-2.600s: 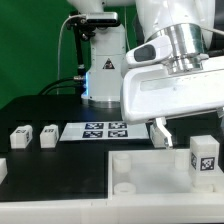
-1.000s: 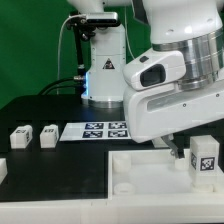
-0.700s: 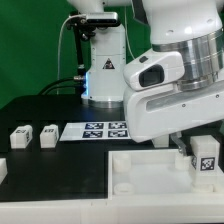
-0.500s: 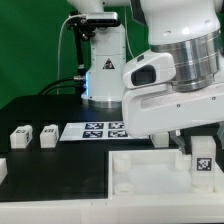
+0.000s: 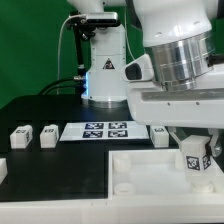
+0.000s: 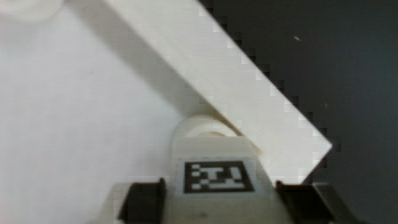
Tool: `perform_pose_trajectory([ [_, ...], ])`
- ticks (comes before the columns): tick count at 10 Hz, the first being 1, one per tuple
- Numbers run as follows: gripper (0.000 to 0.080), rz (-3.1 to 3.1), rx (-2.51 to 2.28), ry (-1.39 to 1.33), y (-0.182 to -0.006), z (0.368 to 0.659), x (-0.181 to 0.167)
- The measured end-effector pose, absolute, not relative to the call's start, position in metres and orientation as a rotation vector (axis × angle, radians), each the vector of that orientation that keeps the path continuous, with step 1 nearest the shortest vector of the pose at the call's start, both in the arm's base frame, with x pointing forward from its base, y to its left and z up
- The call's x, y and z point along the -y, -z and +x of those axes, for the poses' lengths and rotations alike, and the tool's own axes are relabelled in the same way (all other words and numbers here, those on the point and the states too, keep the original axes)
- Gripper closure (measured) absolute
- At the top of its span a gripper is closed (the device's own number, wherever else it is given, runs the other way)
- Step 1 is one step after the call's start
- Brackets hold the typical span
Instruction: Assemble one leg
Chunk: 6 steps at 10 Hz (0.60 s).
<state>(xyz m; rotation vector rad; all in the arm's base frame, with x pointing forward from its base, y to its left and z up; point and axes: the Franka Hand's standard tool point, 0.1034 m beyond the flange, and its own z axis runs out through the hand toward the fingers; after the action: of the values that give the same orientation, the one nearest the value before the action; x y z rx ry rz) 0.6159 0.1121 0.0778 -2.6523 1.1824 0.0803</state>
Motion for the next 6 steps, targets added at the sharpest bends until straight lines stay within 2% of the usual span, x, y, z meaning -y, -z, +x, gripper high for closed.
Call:
perform_pose_trajectory([
  [3,0.0505,-2.277,-1.705,-0.215,-0.0789,0.6209,-0.1098],
  [5,0.0505,-2.280,-1.703,-0.216,-0.0782,0.6203,-0.1112],
  [6,0.0308,-2.301,-1.672,-0.211,-0.0781,0.6202,-0.1111],
])
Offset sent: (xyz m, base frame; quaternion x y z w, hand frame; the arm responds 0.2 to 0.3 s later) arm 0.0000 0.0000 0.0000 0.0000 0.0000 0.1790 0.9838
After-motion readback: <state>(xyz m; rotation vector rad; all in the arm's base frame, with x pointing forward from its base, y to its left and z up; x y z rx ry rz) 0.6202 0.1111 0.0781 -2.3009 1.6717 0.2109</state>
